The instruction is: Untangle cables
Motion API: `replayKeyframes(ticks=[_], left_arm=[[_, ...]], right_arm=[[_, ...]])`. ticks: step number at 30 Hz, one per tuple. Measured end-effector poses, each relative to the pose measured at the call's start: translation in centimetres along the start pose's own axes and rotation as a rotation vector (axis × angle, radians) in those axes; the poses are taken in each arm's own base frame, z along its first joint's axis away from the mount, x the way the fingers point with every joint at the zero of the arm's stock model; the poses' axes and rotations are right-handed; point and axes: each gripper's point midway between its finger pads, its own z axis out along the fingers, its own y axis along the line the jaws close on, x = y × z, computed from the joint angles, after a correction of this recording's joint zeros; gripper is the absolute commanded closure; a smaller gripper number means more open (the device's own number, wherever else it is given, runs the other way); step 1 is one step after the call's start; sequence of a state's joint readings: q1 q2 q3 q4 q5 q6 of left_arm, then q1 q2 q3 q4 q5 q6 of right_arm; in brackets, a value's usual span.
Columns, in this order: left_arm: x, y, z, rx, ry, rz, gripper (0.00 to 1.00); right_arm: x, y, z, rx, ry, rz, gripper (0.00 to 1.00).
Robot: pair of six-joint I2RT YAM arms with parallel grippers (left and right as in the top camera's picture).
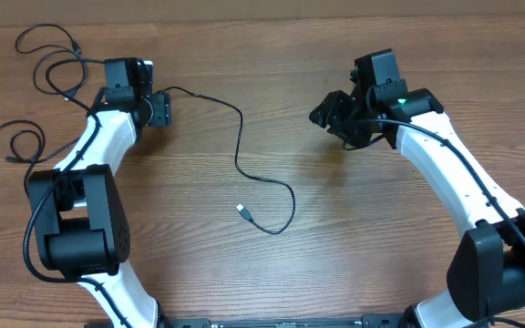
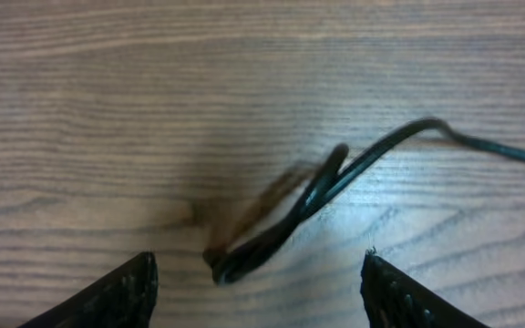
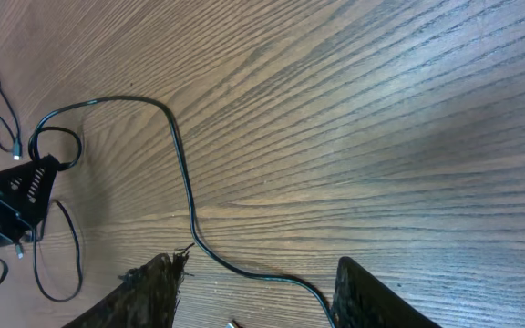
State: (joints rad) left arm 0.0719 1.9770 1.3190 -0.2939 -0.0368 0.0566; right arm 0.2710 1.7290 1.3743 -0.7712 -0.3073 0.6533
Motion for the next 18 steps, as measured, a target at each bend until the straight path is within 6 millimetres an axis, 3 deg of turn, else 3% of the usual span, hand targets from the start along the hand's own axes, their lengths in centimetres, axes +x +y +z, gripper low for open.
replayKeyframes(ticks=[2, 8, 15, 18], left_arm=[[-0.3, 0.0, 0.3, -0.001, -0.014, 0.002, 0.29], [-0.1, 0.4, 2.2, -0.031, -0.030, 0.004, 0.44], [-0.3, 0.9, 2.7, -0.059, -0.045, -0.002, 0.93], [0.1, 0.9, 2.7, -0.059, -0.024, -0.004, 0.96]], right_arm=[[0.0, 0.0, 0.0, 0.000, 0.000, 0.000, 0.45], [0.0, 0.0, 0.0, 0.000, 0.000, 0.000, 0.45], [0.0, 0.0, 0.0, 0.000, 0.001, 0.000, 0.53], [0.0, 0.0, 0.0, 0.000, 0.000, 0.000, 0.54]])
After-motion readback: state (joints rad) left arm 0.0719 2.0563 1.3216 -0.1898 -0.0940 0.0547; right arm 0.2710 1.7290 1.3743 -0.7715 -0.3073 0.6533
